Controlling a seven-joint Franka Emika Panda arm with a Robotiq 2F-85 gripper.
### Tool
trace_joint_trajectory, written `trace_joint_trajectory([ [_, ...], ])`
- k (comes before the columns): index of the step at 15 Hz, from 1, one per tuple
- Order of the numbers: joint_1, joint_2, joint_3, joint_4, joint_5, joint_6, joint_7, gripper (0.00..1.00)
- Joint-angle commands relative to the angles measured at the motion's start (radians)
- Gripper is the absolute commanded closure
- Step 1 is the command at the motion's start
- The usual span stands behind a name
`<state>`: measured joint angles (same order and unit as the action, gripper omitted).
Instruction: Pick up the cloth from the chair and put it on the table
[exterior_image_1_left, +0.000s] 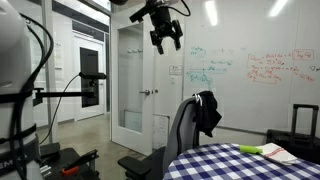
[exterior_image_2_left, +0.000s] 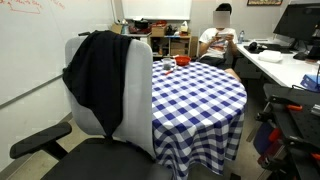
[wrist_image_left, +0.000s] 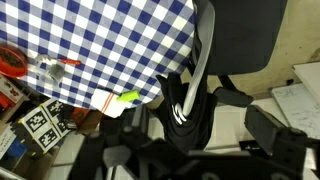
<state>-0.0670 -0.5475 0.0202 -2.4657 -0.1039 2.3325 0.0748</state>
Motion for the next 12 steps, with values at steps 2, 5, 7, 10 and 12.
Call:
trace_joint_trajectory([
  [2, -0.043, 0.273, 0.057, 0.196, -0.031, 0.169, 0.171, 0.0],
  [5, -0.056, 0.413, 0.056, 0.304, -0.035, 0.258, 0.288, 0.0],
  [7, -0.063, 0.501, 0.05, 0.363, -0.078, 0.329, 0.363, 0.0],
  [10, -0.07, 0.615, 0.046, 0.441, -0.164, 0.395, 0.47, 0.0],
  [12, -0.059, 0.688, 0.035, 0.494, -0.219, 0.412, 0.533, 0.0],
])
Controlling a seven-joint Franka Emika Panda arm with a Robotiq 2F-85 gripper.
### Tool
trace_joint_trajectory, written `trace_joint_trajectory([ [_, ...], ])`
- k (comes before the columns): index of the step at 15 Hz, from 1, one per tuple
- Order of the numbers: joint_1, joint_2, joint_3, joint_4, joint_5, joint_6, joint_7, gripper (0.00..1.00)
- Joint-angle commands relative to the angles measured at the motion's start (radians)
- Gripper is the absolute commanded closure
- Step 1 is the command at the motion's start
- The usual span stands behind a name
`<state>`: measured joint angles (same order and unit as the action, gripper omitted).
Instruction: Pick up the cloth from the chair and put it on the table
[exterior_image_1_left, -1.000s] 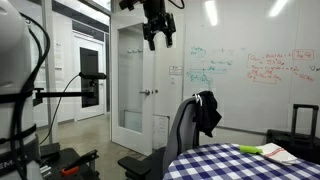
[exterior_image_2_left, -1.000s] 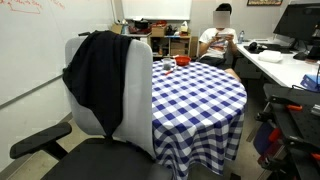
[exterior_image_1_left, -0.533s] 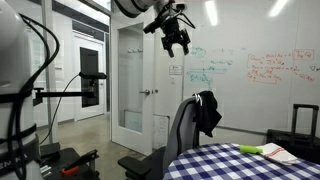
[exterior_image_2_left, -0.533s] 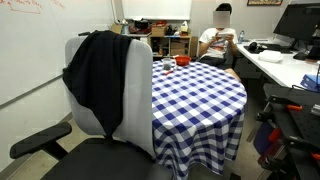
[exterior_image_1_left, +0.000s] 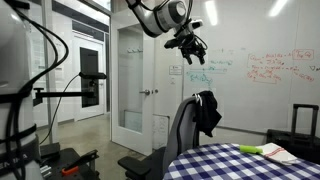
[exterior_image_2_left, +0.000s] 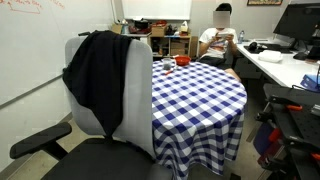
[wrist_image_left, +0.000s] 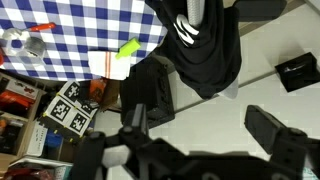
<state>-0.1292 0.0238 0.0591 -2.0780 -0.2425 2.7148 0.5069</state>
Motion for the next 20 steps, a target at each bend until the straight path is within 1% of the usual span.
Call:
trace_joint_trajectory([
  [1, 0.011, 0.151, -0.007, 0.136, -0.1, 0.034, 0.127, 0.0],
  [5, 0.034, 0.265, -0.022, 0.272, -0.157, 0.032, 0.21, 0.0],
  [8, 0.05, 0.333, -0.032, 0.358, -0.188, 0.027, 0.241, 0.0],
  [15, 0.083, 0.493, -0.054, 0.492, -0.208, 0.031, 0.259, 0.0],
  [16, 0.157, 0.512, -0.139, 0.507, -0.134, 0.041, 0.209, 0.0],
  [20, 0.215, 0.593, -0.216, 0.578, -0.092, 0.036, 0.203, 0.0],
])
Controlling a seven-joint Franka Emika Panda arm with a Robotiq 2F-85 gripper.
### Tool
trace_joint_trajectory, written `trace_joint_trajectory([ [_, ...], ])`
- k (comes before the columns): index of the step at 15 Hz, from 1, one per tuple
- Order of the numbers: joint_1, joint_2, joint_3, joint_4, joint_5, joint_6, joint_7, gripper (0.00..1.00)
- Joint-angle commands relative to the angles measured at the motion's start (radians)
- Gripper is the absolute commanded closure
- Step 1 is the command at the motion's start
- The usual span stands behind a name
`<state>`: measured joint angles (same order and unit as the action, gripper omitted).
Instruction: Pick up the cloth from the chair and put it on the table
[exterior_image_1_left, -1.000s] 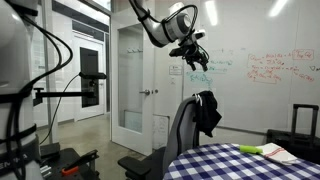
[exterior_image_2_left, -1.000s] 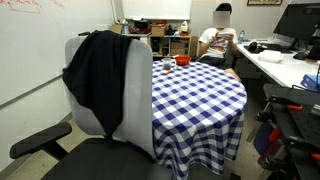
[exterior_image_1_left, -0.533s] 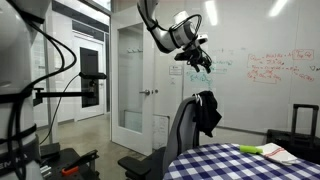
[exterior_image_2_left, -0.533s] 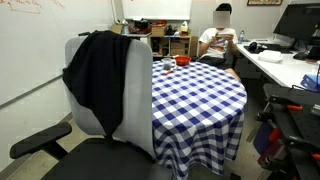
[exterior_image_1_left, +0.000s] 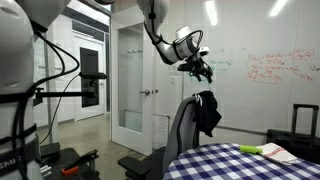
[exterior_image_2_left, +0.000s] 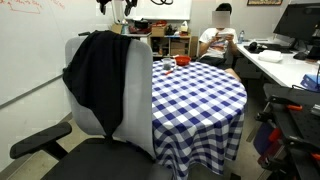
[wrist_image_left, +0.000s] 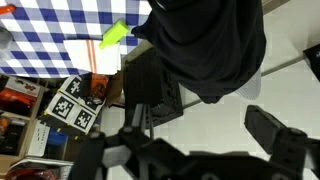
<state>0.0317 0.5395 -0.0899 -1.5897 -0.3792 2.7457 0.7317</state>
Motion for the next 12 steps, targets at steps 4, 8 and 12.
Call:
trace_joint_trajectory([
  [4, 0.088, 0.144, -0.113, 0.146, 0.083, 0.0, -0.026, 0.0],
  [8, 0.091, 0.189, -0.121, 0.192, 0.132, -0.01, -0.043, 0.0],
  [12, 0.086, 0.216, -0.114, 0.224, 0.17, -0.01, -0.069, 0.0],
])
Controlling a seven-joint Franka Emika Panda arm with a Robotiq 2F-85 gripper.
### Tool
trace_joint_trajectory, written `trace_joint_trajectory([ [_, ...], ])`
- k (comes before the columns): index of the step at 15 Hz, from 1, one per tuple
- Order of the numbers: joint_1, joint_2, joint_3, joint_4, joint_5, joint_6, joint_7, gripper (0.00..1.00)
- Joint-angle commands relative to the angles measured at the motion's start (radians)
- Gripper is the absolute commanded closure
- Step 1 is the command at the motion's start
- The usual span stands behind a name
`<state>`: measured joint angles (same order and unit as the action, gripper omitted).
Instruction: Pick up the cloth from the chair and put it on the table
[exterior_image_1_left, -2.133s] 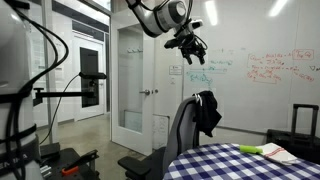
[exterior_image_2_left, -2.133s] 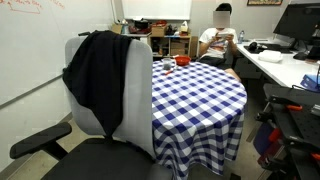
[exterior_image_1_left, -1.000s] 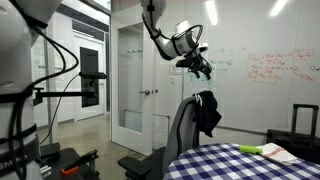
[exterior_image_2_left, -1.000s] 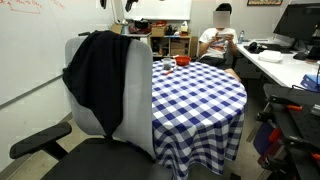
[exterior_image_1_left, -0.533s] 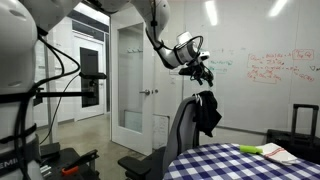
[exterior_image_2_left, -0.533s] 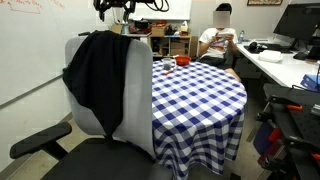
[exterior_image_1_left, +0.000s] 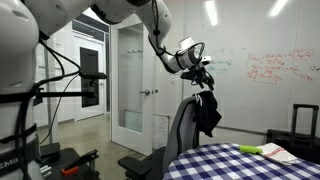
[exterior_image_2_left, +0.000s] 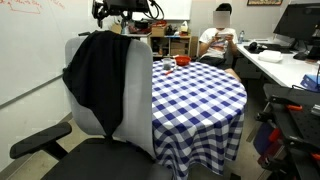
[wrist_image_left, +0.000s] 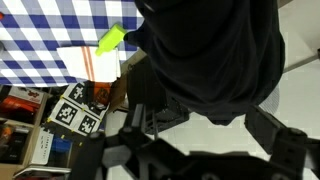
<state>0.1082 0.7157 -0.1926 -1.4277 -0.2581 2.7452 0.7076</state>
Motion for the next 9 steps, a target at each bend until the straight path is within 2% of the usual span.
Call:
trace_joint_trajectory([
  [1, 0.01, 0.046, -0.007, 0.065, 0.056, -0.011, -0.054, 0.0],
  [2, 0.01, 0.049, -0.003, 0.069, 0.062, -0.012, -0.064, 0.0],
  [3, 0.011, 0.053, 0.0, 0.071, 0.068, -0.007, -0.078, 0.07],
  [4, 0.013, 0.057, 0.003, 0.074, 0.074, -0.007, -0.089, 0.26],
  [5, 0.014, 0.06, 0.005, 0.076, 0.079, -0.005, -0.101, 0.31],
  [6, 0.015, 0.062, 0.007, 0.078, 0.082, -0.004, -0.111, 0.32],
  [9, 0.015, 0.071, 0.007, 0.09, 0.097, -0.006, -0.132, 0.52],
])
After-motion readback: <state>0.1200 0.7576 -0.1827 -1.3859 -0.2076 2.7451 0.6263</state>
